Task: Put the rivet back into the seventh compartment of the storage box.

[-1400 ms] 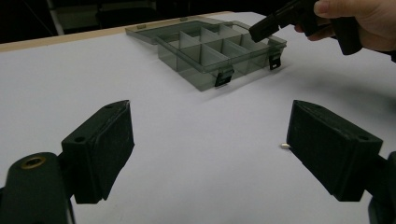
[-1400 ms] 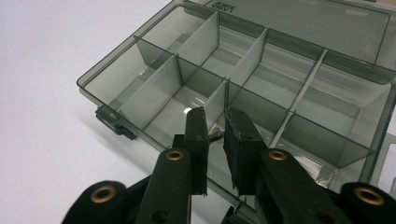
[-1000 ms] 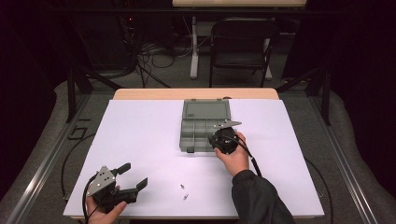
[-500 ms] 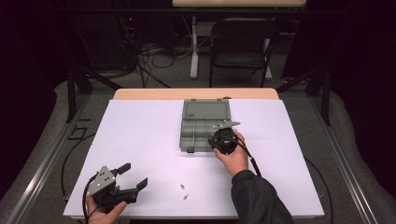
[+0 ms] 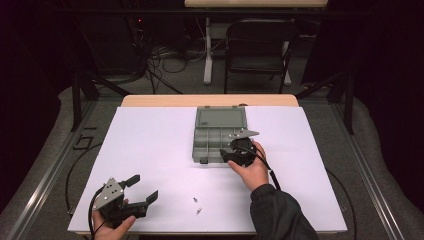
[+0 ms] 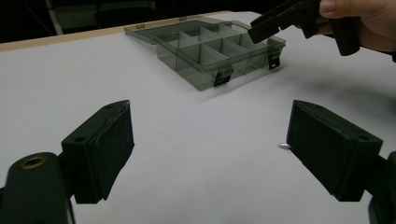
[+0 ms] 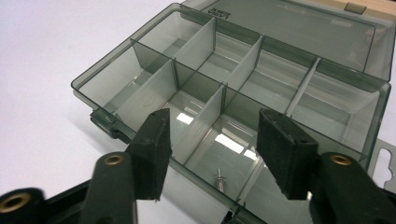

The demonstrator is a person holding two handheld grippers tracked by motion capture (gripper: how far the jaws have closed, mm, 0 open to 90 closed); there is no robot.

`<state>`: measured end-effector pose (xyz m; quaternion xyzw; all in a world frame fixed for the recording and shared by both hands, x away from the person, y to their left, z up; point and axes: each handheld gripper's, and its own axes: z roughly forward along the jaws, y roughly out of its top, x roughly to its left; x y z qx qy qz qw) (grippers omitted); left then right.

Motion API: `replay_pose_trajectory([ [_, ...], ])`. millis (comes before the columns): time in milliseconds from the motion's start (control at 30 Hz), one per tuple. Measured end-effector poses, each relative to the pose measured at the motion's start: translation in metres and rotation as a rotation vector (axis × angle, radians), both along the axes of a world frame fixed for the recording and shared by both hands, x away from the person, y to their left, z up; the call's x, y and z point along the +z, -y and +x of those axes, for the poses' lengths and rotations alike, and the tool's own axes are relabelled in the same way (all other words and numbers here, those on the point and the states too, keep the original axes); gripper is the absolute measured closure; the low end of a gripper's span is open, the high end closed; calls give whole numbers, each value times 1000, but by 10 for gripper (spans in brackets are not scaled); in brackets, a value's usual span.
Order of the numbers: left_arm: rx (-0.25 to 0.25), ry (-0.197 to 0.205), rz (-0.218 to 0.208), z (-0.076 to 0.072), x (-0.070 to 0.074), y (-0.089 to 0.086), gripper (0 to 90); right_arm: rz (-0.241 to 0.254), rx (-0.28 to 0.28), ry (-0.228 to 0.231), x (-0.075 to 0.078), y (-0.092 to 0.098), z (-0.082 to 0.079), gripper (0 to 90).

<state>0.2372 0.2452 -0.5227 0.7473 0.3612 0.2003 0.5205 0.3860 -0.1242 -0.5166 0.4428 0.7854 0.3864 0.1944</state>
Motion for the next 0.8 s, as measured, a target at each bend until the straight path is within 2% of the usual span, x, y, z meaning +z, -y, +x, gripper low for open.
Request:
replay_pose_trajectory([
  [133, 0, -1, 0, 0, 0, 0, 147, -7, 6, -6, 2, 0, -3, 424],
  [333, 2, -2, -1, 0, 0, 0, 148, -44, 43, 25, 6, -3, -13, 392],
  [433, 1, -1, 0, 0, 0, 0, 148, -34, 67, 29, 8, -3, -22, 381],
  [800, 3, 1, 2, 0, 0, 0, 148, 4, 95, 51, 15, -1, -42, 367],
])
